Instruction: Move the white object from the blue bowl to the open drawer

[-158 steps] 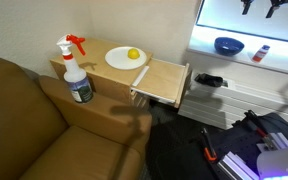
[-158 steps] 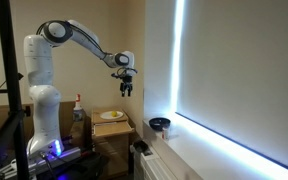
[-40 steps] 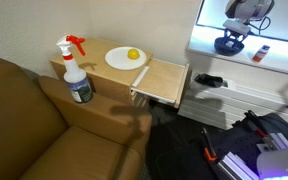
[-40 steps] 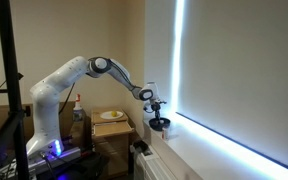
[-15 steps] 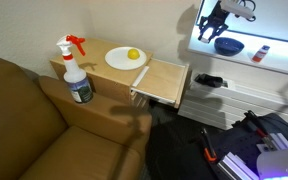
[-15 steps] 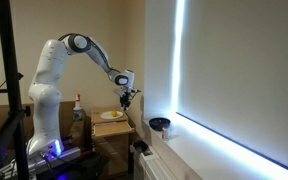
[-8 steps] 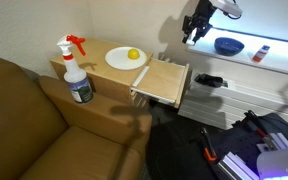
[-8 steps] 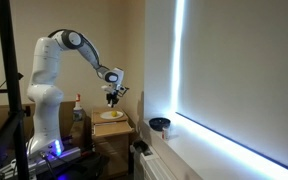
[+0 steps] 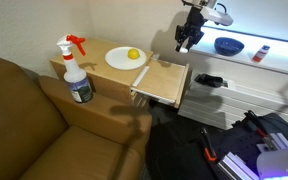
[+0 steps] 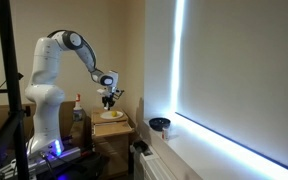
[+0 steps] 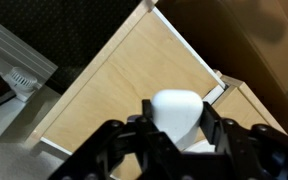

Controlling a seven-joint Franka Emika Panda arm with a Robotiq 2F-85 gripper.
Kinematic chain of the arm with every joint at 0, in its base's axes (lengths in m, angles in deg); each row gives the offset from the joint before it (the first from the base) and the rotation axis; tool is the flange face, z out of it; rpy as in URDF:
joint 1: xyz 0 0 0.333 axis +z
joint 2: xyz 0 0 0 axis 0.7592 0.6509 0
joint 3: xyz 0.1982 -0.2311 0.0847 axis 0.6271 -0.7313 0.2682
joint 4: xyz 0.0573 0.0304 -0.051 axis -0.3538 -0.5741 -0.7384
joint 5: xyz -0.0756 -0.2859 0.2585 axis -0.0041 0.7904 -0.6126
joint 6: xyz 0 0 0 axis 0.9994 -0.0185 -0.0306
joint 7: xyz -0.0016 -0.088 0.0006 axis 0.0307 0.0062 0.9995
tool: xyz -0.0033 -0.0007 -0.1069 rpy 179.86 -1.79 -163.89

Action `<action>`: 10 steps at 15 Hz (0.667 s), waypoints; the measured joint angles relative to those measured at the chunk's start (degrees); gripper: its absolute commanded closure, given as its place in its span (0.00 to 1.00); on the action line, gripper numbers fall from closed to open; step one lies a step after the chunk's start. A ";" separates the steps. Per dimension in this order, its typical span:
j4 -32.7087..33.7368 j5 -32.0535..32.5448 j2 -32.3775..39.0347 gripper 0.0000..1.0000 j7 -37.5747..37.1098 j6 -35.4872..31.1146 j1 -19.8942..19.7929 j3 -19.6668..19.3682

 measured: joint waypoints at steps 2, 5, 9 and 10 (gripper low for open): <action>-2.44 2.96 1.19 0.76 -2.80 -6.17 2.07 0.23; -5.61 11.82 4.20 0.76 -10.26 -15.44 3.88 -0.26; -6.70 15.76 7.20 0.76 -15.42 -19.50 4.57 -1.25; -6.69 15.76 7.17 0.76 -15.46 -19.52 4.57 -1.31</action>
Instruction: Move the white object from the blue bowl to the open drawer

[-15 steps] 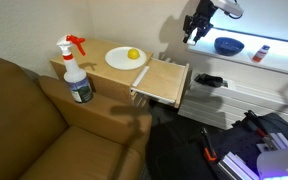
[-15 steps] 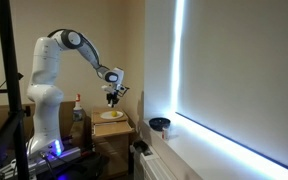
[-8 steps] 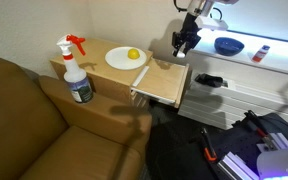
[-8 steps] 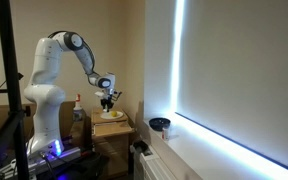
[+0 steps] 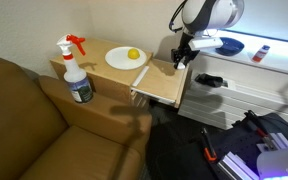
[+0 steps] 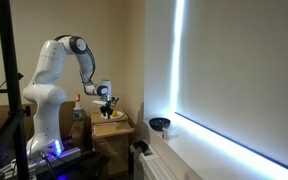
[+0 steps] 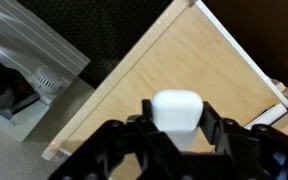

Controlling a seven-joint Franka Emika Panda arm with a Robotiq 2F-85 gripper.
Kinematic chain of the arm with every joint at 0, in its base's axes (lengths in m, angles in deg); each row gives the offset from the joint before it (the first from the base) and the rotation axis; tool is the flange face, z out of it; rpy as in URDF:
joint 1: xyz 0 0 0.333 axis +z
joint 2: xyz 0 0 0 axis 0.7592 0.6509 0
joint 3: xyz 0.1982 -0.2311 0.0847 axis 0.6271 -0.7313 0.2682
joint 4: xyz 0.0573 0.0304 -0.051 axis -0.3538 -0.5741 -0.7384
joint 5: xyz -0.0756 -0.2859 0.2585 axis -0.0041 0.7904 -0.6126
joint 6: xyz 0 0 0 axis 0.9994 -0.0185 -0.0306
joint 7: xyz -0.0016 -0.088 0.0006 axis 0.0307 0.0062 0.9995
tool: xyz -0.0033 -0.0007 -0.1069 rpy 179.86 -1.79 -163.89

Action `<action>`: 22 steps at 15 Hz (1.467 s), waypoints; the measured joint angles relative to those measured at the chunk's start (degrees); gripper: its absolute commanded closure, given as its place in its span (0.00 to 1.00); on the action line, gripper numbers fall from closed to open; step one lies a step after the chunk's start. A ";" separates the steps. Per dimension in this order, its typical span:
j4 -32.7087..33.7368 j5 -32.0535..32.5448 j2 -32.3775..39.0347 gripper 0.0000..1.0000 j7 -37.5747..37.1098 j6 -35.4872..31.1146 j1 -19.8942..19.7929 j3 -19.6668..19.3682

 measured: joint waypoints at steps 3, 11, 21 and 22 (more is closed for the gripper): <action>0.04 0.16 0.43 0.76 0.01 -0.10 0.11 0.21; 0.83 10.70 8.40 0.51 -13.53 -13.00 13.16 -7.31; 2.33 6.65 12.21 0.76 -14.21 -13.22 13.28 -5.16; 2.34 5.50 12.52 0.76 -13.67 -13.26 12.29 -3.60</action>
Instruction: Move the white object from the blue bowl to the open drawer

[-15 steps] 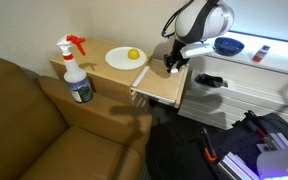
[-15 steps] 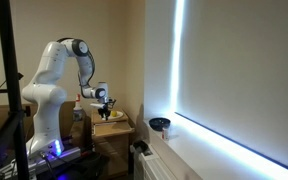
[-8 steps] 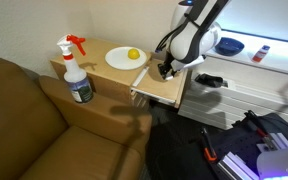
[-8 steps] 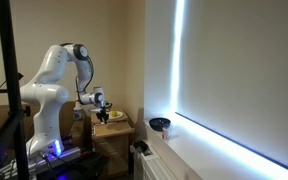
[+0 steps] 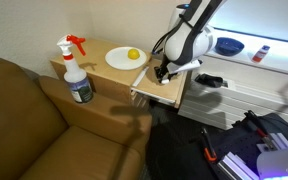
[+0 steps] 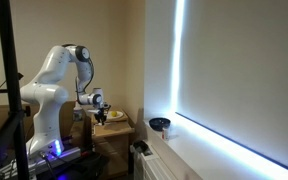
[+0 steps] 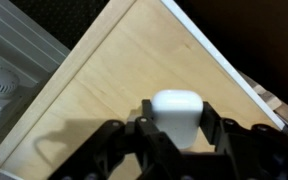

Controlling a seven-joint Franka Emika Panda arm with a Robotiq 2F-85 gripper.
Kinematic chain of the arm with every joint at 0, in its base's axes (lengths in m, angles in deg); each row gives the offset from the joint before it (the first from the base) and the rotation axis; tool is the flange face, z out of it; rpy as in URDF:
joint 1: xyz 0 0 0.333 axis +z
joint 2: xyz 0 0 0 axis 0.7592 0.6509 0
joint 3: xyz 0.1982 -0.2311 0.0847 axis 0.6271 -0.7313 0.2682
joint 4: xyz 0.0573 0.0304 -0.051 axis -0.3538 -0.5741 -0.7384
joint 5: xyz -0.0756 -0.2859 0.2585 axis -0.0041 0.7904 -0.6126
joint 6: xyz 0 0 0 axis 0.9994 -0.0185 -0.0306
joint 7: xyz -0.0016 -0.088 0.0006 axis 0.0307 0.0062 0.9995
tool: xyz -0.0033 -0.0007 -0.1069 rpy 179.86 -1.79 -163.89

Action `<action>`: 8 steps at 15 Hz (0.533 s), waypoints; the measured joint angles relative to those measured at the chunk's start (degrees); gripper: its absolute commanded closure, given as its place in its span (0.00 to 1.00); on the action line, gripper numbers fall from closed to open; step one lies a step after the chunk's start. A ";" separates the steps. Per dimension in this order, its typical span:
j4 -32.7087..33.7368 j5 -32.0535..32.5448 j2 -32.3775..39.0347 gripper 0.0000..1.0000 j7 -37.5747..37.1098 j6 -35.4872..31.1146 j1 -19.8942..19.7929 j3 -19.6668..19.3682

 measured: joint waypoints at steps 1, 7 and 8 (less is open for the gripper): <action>0.11 -0.80 0.45 0.76 0.36 -0.04 -0.70 1.11; 1.23 -0.95 4.32 0.76 0.29 -0.36 1.33 -2.35; 1.49 -0.75 5.03 0.76 0.16 -0.43 2.54 -4.04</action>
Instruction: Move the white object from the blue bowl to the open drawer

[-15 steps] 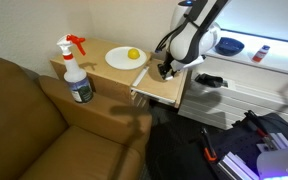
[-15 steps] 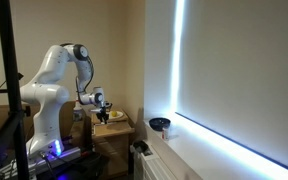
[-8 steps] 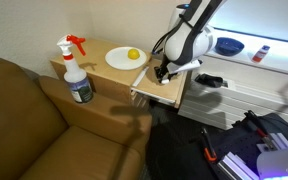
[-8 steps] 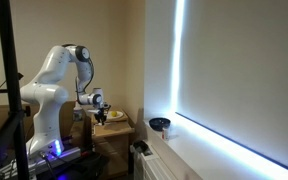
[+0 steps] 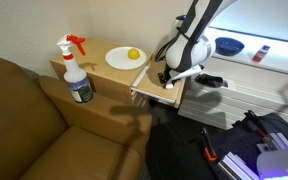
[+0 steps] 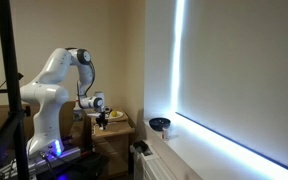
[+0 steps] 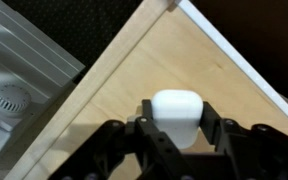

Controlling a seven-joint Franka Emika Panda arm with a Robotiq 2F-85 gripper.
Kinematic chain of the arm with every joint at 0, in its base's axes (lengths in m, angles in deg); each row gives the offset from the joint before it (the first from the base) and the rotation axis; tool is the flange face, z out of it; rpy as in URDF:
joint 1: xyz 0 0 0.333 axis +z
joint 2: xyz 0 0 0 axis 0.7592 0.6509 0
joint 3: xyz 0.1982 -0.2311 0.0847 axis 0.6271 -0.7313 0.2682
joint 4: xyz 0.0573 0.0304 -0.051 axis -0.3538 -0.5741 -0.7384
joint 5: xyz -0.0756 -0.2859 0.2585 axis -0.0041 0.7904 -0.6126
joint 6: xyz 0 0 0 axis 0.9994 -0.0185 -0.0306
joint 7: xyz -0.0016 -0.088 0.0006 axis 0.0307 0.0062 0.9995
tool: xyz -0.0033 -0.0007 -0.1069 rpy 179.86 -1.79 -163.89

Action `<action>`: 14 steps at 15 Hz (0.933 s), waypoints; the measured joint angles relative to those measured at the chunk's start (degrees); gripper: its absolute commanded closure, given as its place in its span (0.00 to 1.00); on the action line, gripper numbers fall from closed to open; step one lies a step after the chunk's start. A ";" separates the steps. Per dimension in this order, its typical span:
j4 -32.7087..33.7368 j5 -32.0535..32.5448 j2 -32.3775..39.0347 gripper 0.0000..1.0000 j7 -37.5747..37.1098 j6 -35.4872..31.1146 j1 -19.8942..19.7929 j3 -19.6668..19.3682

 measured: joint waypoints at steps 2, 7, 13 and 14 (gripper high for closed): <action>0.62 0.10 1.36 0.76 -0.39 -0.06 2.13 -2.63; 2.05 -0.39 3.24 0.76 -0.95 -0.36 2.75 -2.68; 2.44 -1.67 3.43 0.01 -1.61 -0.36 2.63 -1.71; 2.44 -1.68 3.41 0.00 -1.61 -0.36 2.52 -1.45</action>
